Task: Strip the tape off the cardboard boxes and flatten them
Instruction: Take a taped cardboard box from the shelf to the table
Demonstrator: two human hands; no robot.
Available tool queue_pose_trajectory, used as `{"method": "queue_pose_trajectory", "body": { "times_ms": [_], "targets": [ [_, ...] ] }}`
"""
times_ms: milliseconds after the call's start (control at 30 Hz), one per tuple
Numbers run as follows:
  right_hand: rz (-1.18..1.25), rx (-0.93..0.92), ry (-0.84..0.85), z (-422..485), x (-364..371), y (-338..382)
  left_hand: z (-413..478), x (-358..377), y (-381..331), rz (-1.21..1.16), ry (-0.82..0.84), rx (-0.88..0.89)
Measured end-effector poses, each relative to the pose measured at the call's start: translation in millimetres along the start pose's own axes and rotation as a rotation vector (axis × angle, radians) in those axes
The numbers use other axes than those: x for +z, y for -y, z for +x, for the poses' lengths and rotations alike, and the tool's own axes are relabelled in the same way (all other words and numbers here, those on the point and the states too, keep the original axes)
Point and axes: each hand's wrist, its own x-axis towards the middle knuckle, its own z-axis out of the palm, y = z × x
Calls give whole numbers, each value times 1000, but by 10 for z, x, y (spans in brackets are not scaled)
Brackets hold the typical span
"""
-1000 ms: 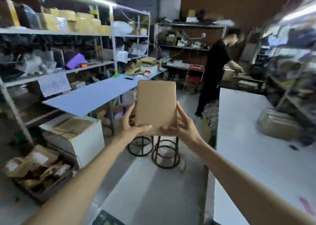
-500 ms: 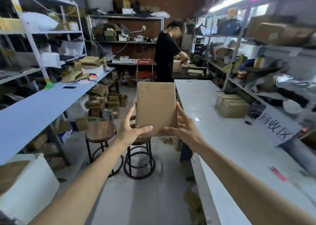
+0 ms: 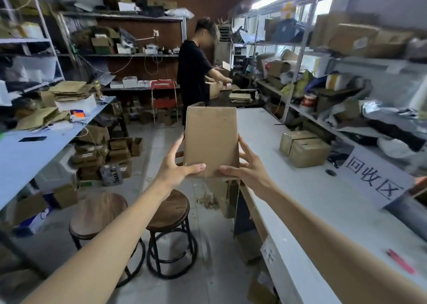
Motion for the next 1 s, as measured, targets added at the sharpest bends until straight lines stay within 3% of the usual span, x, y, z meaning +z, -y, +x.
{"method": "queue_pose_trajectory", "body": {
  "times_ms": [500,800,1000],
  "targets": [
    [-45,66,-292,2144,-394,-654,2788,291,737,-78,316,33],
    [-134,119,-534,2904,-1087,-989,4159,1137,1023,-90,587,14],
    [-200,134,-603,3498,-1784,-1350,4943,1866,1289,-81,656,18]
  ]
}}
